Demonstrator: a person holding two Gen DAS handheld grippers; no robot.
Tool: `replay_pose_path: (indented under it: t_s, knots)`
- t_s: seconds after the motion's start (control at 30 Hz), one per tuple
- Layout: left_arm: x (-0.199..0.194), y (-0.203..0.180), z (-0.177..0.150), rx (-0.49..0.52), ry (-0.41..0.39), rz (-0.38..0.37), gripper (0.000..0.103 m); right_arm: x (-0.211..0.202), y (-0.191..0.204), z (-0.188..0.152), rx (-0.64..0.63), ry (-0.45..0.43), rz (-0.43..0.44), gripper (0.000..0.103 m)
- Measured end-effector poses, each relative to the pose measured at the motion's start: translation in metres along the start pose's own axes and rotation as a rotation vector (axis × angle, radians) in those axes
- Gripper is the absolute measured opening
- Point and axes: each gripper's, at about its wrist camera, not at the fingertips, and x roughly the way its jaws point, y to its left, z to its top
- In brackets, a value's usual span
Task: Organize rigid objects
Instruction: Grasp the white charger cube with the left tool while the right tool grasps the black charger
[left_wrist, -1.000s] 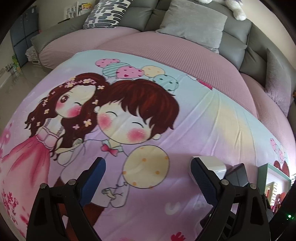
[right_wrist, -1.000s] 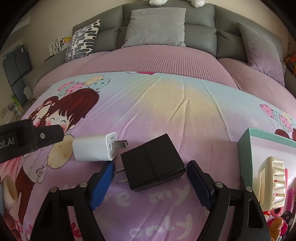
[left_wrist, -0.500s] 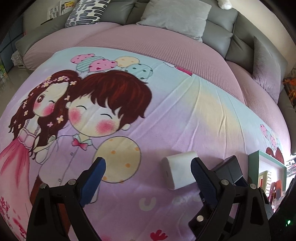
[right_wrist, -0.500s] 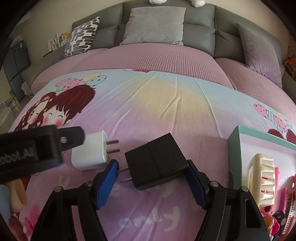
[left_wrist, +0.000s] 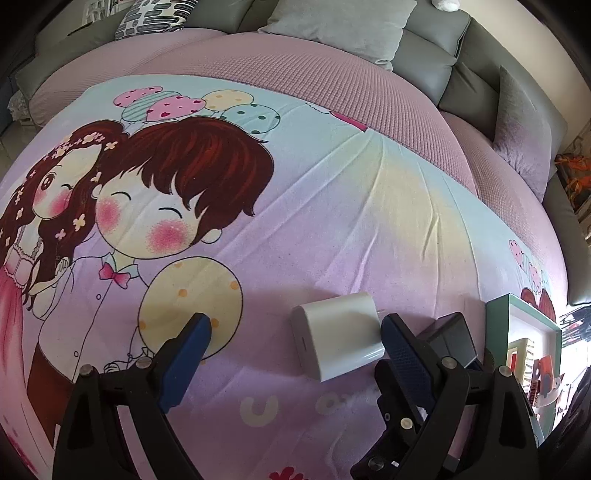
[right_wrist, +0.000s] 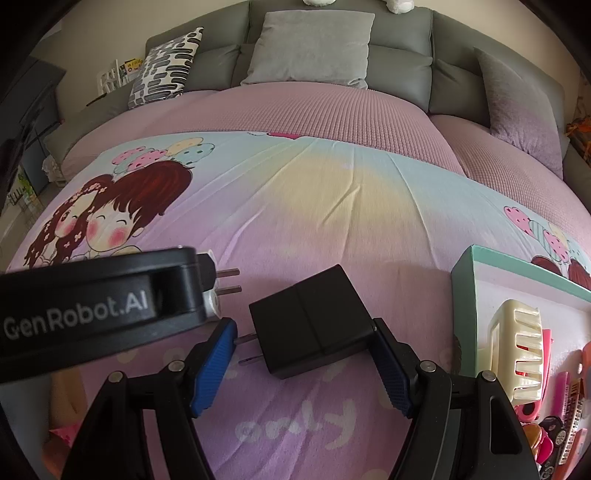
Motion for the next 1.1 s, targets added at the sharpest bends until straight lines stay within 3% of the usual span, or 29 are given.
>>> replay_pose_path:
  t_s: [0.37, 0.8, 1.1]
  knots:
    - [0.004, 0.001, 0.002, 0.002, 0.004, -0.007, 0.093, 0.000, 0.000, 0.001, -0.003, 0.001, -0.001, 0.075]
    - [0.011, -0.007, 0.001, 0.059, 0.012, 0.045, 0.093, 0.000, 0.000, 0.001, -0.005, 0.002, -0.003, 0.075]
    - [0.003, 0.024, -0.002, 0.002, -0.007, 0.080, 0.093, 0.000, 0.000, 0.001, -0.001, 0.001, 0.003, 0.075]
